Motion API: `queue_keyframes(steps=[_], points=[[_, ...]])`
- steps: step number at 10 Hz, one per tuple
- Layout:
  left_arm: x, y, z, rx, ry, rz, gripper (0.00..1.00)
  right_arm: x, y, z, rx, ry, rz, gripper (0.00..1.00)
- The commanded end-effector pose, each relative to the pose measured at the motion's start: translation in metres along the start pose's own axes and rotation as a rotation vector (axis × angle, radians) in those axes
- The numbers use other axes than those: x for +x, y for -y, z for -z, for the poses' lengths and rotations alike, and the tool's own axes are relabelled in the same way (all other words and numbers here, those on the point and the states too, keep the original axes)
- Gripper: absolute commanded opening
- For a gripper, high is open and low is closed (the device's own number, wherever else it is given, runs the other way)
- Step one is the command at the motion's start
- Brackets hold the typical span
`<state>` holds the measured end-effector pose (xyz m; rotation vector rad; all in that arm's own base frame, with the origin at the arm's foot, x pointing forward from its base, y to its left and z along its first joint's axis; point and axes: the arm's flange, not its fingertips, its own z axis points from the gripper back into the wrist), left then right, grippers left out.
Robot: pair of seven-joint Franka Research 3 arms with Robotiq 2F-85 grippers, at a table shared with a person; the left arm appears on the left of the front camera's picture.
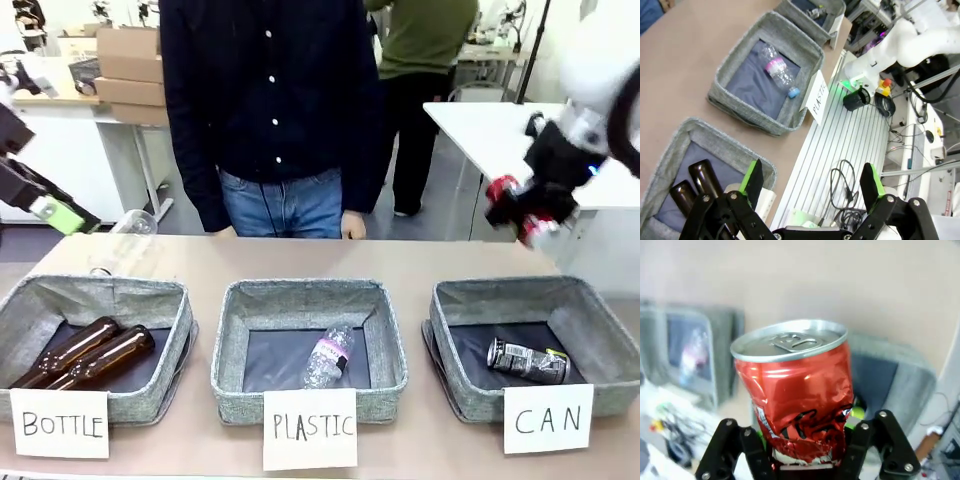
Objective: Sort the can waste into the basket.
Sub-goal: Pick up the can waste from the table and place it in the right Fabric basket.
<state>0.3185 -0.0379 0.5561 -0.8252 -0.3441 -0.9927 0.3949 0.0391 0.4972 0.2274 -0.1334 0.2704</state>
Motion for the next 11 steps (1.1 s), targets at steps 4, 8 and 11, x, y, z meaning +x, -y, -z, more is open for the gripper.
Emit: queue_keyframes(steps=[4, 8, 11], points=[[0.0, 0.001, 0.002, -0.002, 0.026, -0.001, 1.0, -0.035, 0.022, 0.023, -0.044, -0.041, -0.183, 0.0], [0.0, 0.001, 0.002, -0.002, 0.026, -0.001, 1.0, -0.025, 0.02, 0.023, -0.084, -0.081, -0.206, 0.93], [0.0, 0.001, 0.002, -0.002, 0.026, -0.001, 1.0, -0.025, 0.02, 0.024, -0.081, -0.078, -0.198, 1.0]])
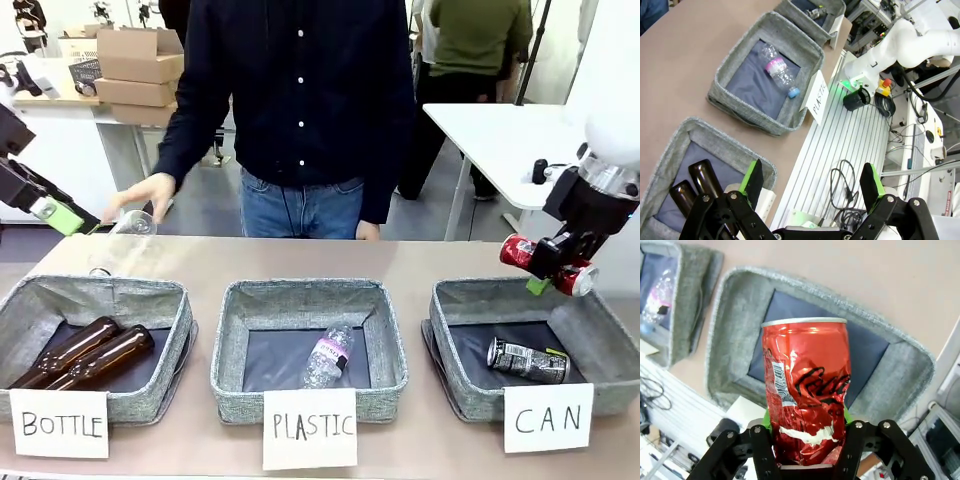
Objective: Sort the can waste into the basket.
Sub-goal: Pick up the can waste from the table and place it in the right Fabric basket.
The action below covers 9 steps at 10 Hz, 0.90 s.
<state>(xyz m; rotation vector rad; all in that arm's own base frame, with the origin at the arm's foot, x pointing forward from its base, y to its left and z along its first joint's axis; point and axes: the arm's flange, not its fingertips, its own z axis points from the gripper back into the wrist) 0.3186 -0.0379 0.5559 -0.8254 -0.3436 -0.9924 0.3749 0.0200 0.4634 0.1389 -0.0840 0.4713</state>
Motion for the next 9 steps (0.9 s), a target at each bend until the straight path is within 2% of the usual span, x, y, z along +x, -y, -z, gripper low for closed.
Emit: queue_keyframes(steps=[1, 2, 7, 8, 9], points=[[0.0, 0.002, 0.002, -0.002, 0.026, -0.001, 1.0, 0.004, 0.001, -0.002, -0.011, 0.005, 0.01, 0.89], [0.0, 0.002, 0.002, -0.002, 0.026, -0.001, 1.0, 0.003, 0.0, -0.002, -0.01, 0.011, 0.01, 0.98], [0.0, 0.002, 0.002, -0.002, 0.026, -0.001, 1.0, 0.005, 0.0, -0.007, 0.052, 0.061, 0.055, 1.0], [0.0, 0.002, 0.002, -0.002, 0.026, -0.001, 1.0, 0.006, 0.001, -0.015, 0.13, 0.115, 0.078, 1.0], [0.0, 0.002, 0.002, -0.002, 0.026, -0.001, 1.0, 0.005, -0.002, -0.029, 0.286, 0.254, 0.106, 1.0]])
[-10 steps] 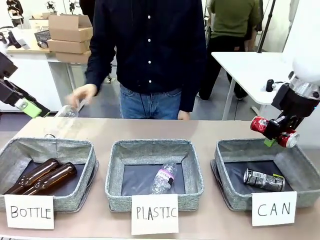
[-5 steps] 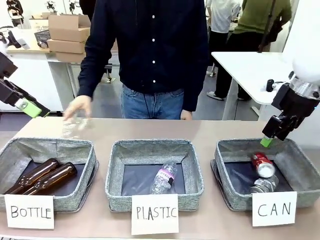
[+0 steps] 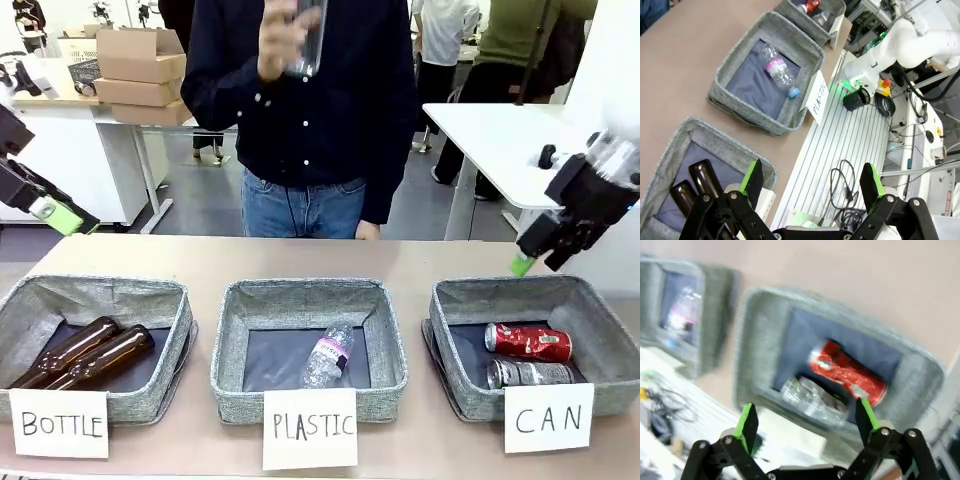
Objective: Sort the can waste into the basket.
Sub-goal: Pick up the can waste from the table and place it in the right Fabric basket.
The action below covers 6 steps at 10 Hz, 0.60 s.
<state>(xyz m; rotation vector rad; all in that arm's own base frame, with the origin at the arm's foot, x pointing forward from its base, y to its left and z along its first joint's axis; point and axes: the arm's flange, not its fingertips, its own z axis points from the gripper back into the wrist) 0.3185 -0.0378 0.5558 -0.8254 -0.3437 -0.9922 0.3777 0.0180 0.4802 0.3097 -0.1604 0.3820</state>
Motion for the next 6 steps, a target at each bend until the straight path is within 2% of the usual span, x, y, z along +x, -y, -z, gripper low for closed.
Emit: queue_keyframes(steps=[1, 2, 3, 4, 5, 6], points=[[0.0, 0.002, 0.002, -0.002, 0.026, -0.001, 1.0, 0.001, -0.009, -0.027, 0.371, 0.226, 0.012, 1.0], [0.0, 0.002, 0.002, -0.002, 0.026, -0.001, 1.0, -0.001, -0.012, -0.045, 0.649, 0.328, 0.087, 1.0], [0.0, 0.002, 0.002, -0.002, 0.026, -0.001, 1.0, -0.004, -0.015, -0.058, 0.904, 0.327, 0.088, 1.0], [0.0, 0.002, 0.002, -0.002, 0.026, -0.001, 1.0, -0.005, -0.013, -0.07, 1.098, 0.368, 0.116, 1.0], [0.0, 0.002, 0.002, -0.002, 0.026, -0.001, 1.0, -0.005, -0.006, -0.077, 1.266, 0.4, 0.173, 1.0], [0.0, 0.002, 0.002, -0.002, 0.026, -0.001, 1.0, -0.002, 0.005, -0.077, 1.331, 0.458, 0.268, 1.0]])
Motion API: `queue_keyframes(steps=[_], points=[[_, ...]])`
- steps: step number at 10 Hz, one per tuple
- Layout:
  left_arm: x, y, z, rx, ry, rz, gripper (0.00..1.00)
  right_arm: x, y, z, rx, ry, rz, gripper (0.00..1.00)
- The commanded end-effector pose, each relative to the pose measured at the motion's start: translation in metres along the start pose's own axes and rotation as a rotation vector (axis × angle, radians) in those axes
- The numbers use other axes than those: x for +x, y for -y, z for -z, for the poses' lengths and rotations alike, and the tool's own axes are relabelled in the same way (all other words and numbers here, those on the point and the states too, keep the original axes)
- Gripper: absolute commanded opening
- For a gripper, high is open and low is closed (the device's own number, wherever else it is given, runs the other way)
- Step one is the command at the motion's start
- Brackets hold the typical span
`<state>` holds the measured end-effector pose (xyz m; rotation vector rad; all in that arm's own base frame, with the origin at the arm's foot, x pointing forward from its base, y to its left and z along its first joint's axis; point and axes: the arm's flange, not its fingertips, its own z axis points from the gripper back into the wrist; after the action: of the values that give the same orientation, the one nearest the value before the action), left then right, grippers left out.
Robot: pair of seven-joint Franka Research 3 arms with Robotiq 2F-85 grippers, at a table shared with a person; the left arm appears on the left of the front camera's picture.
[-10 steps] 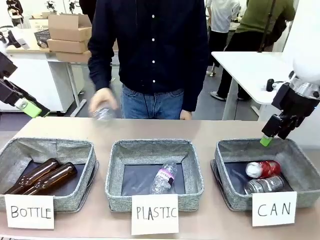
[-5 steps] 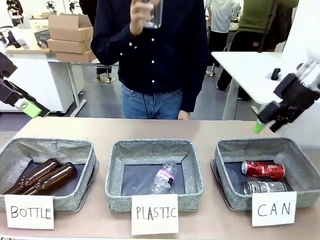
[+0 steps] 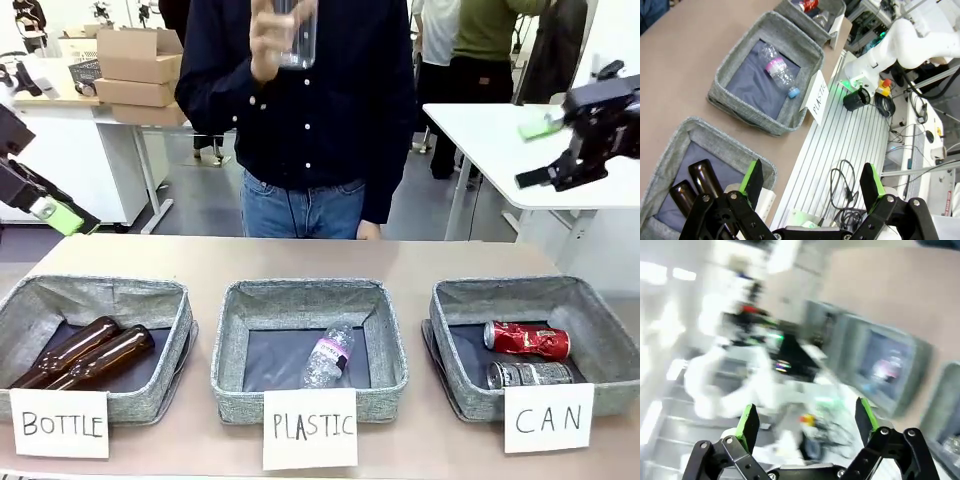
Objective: Sort the can waste into the basket.
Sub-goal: Pick up the can waste from the table and place it in the right Fabric basket.
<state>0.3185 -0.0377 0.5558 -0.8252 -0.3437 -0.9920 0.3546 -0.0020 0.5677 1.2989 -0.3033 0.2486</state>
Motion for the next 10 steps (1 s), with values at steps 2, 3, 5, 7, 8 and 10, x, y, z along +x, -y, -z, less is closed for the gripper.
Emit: queue_keyframes(steps=[2, 3, 5, 7, 8, 10], points=[[0.0, 0.002, 0.002, -0.002, 0.026, -0.001, 1.0, 0.0, 0.0, 0.0, 0.0, 0.0, 0.0, 1.0], [0.0, 0.002, 0.002, -0.002, 0.026, -0.001, 1.0, 0.0, 0.0, 0.0, 0.0, 0.0, 0.0, 1.0], [0.0, 0.002, 0.002, -0.002, 0.026, -0.001, 1.0, 0.0, 0.0, 0.0, 0.0, 0.0, 0.0, 1.0], [0.0, 0.002, 0.002, -0.002, 0.026, -0.001, 1.0, 0.0, 0.0, 0.0, 0.0, 0.0, 0.0, 1.0], [0.0, 0.002, 0.002, -0.002, 0.026, -0.001, 1.0, 0.0, 0.0, 0.0, 0.0, 0.0, 0.0, 1.0], [0.0, 0.002, 0.002, -0.002, 0.026, -0.001, 1.0, 0.0, 0.0, 0.0, 0.0, 0.0, 0.0, 1.0]])
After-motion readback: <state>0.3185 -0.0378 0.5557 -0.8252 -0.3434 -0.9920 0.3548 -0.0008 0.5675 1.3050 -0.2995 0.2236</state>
